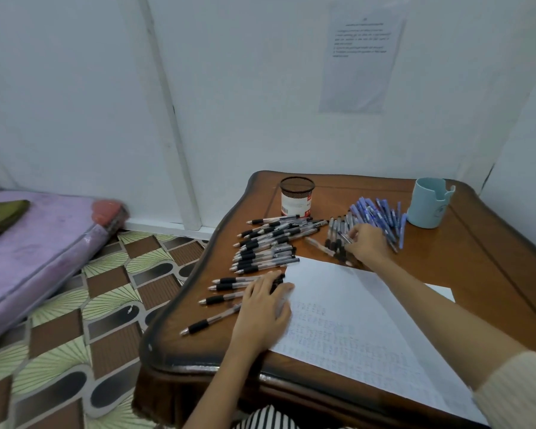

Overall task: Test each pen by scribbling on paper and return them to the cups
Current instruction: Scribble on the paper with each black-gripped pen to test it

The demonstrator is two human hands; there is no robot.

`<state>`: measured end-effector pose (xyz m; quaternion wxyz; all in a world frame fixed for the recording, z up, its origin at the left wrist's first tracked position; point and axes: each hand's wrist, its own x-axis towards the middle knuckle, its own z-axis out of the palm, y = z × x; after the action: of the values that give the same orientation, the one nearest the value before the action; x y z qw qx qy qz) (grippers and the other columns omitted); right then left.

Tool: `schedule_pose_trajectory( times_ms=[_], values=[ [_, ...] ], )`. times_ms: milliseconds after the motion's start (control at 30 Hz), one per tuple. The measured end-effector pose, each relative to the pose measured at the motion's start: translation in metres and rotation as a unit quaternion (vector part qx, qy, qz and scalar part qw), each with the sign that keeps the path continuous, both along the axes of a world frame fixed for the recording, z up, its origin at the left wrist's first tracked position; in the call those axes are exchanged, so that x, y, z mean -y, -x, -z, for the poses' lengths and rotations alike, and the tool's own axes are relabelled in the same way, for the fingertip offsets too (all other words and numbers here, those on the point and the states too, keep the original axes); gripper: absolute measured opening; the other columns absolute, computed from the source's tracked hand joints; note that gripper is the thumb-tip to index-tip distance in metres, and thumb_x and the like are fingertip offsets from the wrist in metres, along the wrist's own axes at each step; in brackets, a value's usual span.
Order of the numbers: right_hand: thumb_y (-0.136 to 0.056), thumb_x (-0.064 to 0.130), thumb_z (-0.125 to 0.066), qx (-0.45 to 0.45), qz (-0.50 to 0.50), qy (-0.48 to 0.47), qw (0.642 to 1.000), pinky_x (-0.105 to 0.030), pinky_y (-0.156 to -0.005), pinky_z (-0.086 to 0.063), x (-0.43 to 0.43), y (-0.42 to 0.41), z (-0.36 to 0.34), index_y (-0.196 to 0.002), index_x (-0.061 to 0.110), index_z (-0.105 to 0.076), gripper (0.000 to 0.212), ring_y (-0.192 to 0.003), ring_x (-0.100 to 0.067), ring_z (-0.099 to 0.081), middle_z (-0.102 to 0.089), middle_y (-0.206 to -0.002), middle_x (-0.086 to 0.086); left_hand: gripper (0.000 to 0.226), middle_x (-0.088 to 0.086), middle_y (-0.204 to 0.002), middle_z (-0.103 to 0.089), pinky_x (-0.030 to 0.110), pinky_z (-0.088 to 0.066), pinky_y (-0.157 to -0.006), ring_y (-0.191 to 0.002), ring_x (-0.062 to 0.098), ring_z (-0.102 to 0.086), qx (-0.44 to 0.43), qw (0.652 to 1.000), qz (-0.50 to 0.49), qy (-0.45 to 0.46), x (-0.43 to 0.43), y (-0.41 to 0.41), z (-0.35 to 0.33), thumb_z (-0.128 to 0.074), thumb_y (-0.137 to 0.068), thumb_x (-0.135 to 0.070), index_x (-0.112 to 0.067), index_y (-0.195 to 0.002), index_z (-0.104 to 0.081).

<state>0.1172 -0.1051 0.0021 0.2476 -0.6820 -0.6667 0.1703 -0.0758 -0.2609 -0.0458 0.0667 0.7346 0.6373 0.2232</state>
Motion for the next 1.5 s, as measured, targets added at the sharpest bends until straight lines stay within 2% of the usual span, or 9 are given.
schedule_pose_trajectory(
  times_ms=[100, 233, 400, 533, 733, 867, 1133, 1333, 1500],
  values=[
    [-0.088, 0.023, -0.065, 0.004, -0.008, -0.007, 1.0, -0.025, -0.064, -0.037, 0.002, 0.017, 0.011, -0.1, 0.008, -0.066, 0.02, -0.079, -0.019, -0.054, -0.065, -0.093, -0.01, 0.039, -0.009, -0.154, -0.019, 0.022, 0.007, -0.107, -0.142, 0.008, -0.009, -0.001, 1.0, -0.004, -0.008, 0.0, 0.0, 0.0, -0.037, -0.098, -0.03, -0.033, -0.136, -0.041],
    [-0.091, 0.026, -0.06, 0.007, -0.049, -0.049, 0.998, -0.024, -0.066, -0.038, 0.007, 0.039, 0.019, -0.104, 0.009, -0.067, 0.023, -0.083, -0.021, -0.058, -0.068, -0.097, -0.011, 0.038, -0.008, -0.154, -0.019, 0.024, 0.005, -0.11, -0.142, 0.01, -0.009, -0.006, 1.0, -0.006, -0.005, -0.001, 0.0, 0.002, -0.036, -0.098, -0.03, -0.034, -0.135, -0.041],
    [-0.087, 0.023, -0.065, 0.104, -0.09, 0.0, 0.99, -0.035, -0.084, -0.052, 0.007, 0.052, 0.022, -0.104, 0.009, -0.069, 0.022, -0.099, -0.026, -0.06, -0.068, -0.102, -0.011, 0.039, -0.007, -0.154, -0.018, 0.024, 0.007, -0.109, -0.143, 0.01, -0.009, -0.009, 1.0, -0.007, -0.003, -0.002, 0.0, 0.002, -0.037, -0.098, -0.031, -0.034, -0.136, -0.04],
    [-0.084, 0.018, -0.07, 0.086, -0.09, -0.001, 0.992, -0.03, -0.071, -0.051, 0.001, 0.051, 0.016, -0.1, 0.008, -0.071, 0.02, -0.084, -0.02, -0.061, -0.07, -0.095, -0.009, 0.039, -0.007, -0.154, -0.019, 0.023, 0.007, -0.108, -0.142, 0.01, -0.009, -0.008, 1.0, -0.005, -0.006, -0.001, 0.0, 0.002, -0.037, -0.098, -0.03, -0.033, -0.136, -0.041],
    [-0.082, 0.022, -0.072, 0.006, -0.046, -0.039, 0.998, -0.024, -0.056, -0.037, -0.02, 0.03, 0.004, -0.092, 0.003, -0.072, 0.021, -0.065, -0.012, -0.053, -0.066, -0.081, -0.009, 0.038, -0.008, -0.154, -0.019, 0.025, 0.007, -0.108, -0.143, 0.01, -0.01, -0.003, 1.0, -0.004, -0.01, -0.002, 0.0, 0.002, -0.038, -0.097, -0.03, -0.033, -0.135, -0.042],
    [-0.083, 0.015, -0.07, -0.03, 0.02, -0.075, 0.997, -0.027, -0.064, -0.038, -0.033, 0.015, 0.002, -0.1, 0.0, -0.07, 0.022, -0.077, -0.018, -0.054, -0.068, -0.098, -0.015, 0.038, -0.009, -0.154, -0.019, 0.023, 0.009, -0.107, -0.142, 0.008, -0.009, -0.008, 1.0, -0.003, -0.013, -0.002, 0.0, 0.003, -0.037, -0.098, -0.03, -0.032, -0.136, -0.041],
    [-0.086, 0.013, -0.067, -0.033, 0.106, -0.066, 0.992, -0.041, -0.08, -0.051, -0.042, 0.007, 0.018, -0.111, -0.004, -0.063, 0.03, -0.096, -0.036, -0.062, -0.065, -0.105, -0.024, 0.039, -0.007, -0.153, -0.02, 0.022, 0.009, -0.107, -0.142, 0.009, -0.011, -0.01, 1.0, -0.003, -0.016, -0.002, 0.001, 0.003, -0.037, -0.098, -0.029, -0.031, -0.136, -0.041],
    [-0.087, 0.009, -0.064, 0.062, 0.0, -0.169, 0.984, -0.037, -0.09, -0.045, -0.035, 0.016, 0.013, -0.113, 0.01, -0.066, 0.026, -0.116, -0.03, -0.048, -0.057, -0.12, -0.016, 0.039, -0.008, -0.154, -0.019, 0.023, 0.008, -0.107, -0.142, 0.009, -0.01, -0.013, 1.0, -0.006, -0.014, -0.003, 0.001, 0.005, -0.036, -0.097, -0.03, -0.033, -0.136, -0.04],
    [-0.091, 0.009, -0.05, 0.202, -0.182, -0.095, 0.958, -0.035, -0.098, -0.036, -0.033, 0.042, 0.018, -0.135, 0.019, -0.048, 0.045, -0.123, -0.026, -0.034, -0.045, -0.132, -0.009, 0.038, -0.008, -0.154, -0.019, 0.023, 0.009, -0.107, -0.142, 0.009, -0.009, -0.013, 1.0, -0.004, -0.019, -0.003, 0.001, 0.004, -0.036, -0.097, -0.03, -0.033, -0.135, -0.041]
  ],
)
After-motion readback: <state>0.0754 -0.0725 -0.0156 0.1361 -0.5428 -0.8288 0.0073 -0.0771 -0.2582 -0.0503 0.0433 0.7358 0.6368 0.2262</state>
